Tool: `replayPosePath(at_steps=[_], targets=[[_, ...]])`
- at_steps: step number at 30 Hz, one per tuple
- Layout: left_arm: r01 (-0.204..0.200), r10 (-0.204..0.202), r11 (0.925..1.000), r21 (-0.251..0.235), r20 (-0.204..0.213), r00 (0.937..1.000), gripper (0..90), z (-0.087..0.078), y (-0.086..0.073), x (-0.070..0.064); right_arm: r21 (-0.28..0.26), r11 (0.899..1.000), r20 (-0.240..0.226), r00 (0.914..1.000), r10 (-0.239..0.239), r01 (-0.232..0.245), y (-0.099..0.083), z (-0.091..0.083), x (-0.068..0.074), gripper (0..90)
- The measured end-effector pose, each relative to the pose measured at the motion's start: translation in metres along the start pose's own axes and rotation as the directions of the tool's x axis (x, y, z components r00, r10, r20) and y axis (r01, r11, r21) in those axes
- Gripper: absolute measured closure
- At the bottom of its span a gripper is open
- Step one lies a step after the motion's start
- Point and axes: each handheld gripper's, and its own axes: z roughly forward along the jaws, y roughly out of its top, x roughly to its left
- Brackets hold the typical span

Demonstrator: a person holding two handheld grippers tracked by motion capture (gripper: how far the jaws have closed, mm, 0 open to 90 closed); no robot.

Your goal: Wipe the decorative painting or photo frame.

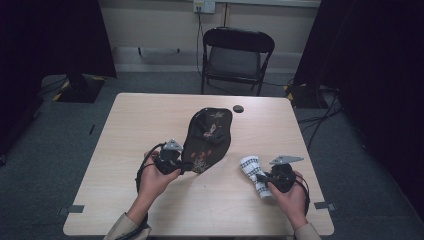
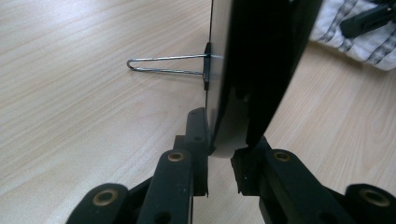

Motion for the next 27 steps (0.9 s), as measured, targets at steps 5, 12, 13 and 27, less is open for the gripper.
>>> replayPosePath(at_steps=[5,12,13,27], targets=[[0.001,-0.001,1.0,0.002,0.001,1.0,78.7,0.0,0.0,0.0,-0.037,0.999,-0.004,0.9998,-0.019,0.019,0.018,-0.011,0.003,80.1],[0.002,-0.002,0.9998,0.017,0.009,1.0,78.7,-0.001,0.001,0.001,-0.067,0.997,0.005,0.9989,-0.046,0.046,0.046,-0.017,0.008,80.1],[0.001,-0.002,0.9998,0.018,0.008,1.0,78.7,-0.001,0.001,0.001,-0.07,0.997,0.005,0.999,-0.045,0.045,0.049,-0.018,0.008,80.1],[0.002,-0.002,0.9998,0.02,-0.001,1.0,78.7,-0.001,0.002,0.0,-0.183,0.981,0.042,0.9976,-0.055,0.062,0.111,-0.039,0.01,80.1]])
